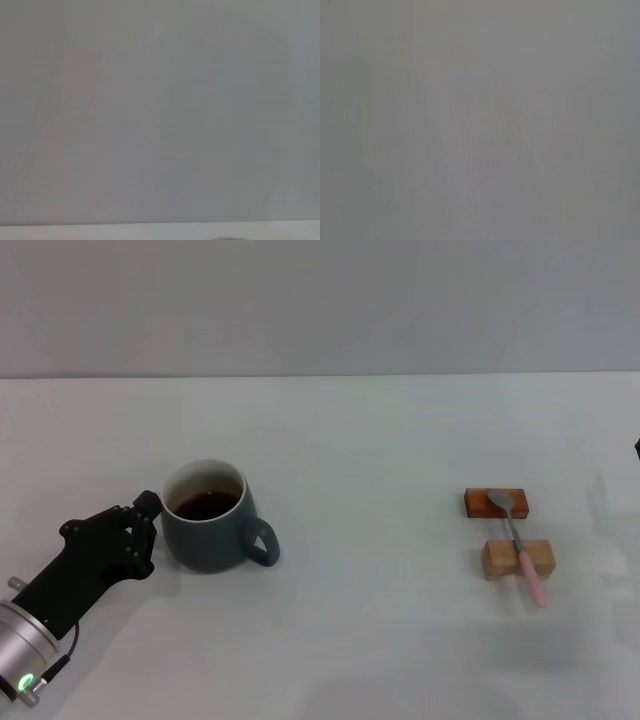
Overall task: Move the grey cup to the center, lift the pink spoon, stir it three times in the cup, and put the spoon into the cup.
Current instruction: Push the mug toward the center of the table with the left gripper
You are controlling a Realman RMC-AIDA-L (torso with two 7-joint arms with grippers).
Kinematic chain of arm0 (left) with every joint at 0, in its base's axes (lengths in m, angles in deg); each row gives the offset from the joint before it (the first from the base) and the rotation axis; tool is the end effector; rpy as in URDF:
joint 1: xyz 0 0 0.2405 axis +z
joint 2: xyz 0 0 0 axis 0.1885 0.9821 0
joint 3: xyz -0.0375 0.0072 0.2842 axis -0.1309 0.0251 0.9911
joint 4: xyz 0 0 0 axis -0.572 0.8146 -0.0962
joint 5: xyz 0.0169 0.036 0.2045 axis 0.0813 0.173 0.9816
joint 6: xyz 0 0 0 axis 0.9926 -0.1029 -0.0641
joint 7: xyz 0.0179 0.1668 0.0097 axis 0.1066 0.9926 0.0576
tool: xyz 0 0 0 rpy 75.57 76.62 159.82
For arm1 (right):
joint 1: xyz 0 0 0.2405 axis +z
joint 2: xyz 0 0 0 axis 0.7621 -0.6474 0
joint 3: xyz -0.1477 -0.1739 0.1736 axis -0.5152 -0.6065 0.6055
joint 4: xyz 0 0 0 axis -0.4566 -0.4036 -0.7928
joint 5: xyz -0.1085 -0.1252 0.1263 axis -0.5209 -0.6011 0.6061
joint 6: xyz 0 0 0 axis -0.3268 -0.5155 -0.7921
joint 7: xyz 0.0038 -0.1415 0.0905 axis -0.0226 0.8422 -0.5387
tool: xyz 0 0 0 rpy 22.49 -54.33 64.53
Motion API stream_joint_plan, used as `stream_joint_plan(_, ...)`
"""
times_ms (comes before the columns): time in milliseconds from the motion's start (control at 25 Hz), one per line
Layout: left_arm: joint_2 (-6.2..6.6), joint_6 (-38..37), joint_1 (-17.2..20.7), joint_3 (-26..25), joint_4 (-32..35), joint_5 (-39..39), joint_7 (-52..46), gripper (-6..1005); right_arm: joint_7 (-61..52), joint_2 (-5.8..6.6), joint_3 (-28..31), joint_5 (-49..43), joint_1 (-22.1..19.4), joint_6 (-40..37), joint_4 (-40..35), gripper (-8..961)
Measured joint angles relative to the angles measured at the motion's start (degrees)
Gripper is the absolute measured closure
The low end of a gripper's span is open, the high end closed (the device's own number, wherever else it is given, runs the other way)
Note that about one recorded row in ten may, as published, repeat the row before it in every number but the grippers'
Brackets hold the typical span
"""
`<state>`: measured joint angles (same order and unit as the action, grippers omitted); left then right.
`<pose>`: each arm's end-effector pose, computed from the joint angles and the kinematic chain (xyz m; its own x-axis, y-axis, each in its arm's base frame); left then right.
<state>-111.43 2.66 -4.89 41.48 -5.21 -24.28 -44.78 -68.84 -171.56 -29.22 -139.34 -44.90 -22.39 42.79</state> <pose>-0.3524 0.2957 -0.0636 0.5895 0.1476 0.7942 0.7443 -0.4812 -0.4631 0.3335 0.3137 -0.0275 0.7140 0.0611 -0.6975 -0.7001 0.0546 -0.7119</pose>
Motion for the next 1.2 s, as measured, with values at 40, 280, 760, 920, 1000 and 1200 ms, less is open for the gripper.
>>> stream_joint_plan(40, 0.00, 0.00, 0.00, 0.00, 0.00, 0.00, 0.00, 982, 0.00, 0.00, 0.00, -0.01, -0.01, 0.00, 0.00, 322)
stream_joint_plan(280, -0.01, -0.18, 0.07, 1.28, 0.00, -0.46, -0.46, 981, 0.00, 0.00, 0.00, -0.10, -0.09, 0.00, 0.00, 322)
stream_joint_plan(760, 0.35, 6.57, -2.18, -2.75, 1.42, -2.05, -0.24, 981, 0.00, -0.03, -0.08, -1.63, -2.29, -0.06, 1.79, 322)
stream_joint_plan(920, -0.02, 9.36, -3.95, -2.13, 1.27, -1.80, 0.01, 982, 0.02, 0.00, -0.01, -2.17, -2.99, -0.10, 2.34, 321)
stream_joint_plan(1000, -0.03, 9.49, -4.43, -1.80, 1.12, -1.61, -0.22, 982, 0.62, 0.00, 0.06, -2.42, -3.27, -0.10, 2.60, 321)
stream_joint_plan(1200, -0.01, 9.51, -4.67, -0.74, 1.33, -1.48, -1.31, 982, 2.91, -0.11, 0.18, -2.42, -3.87, -0.10, 3.59, 321)
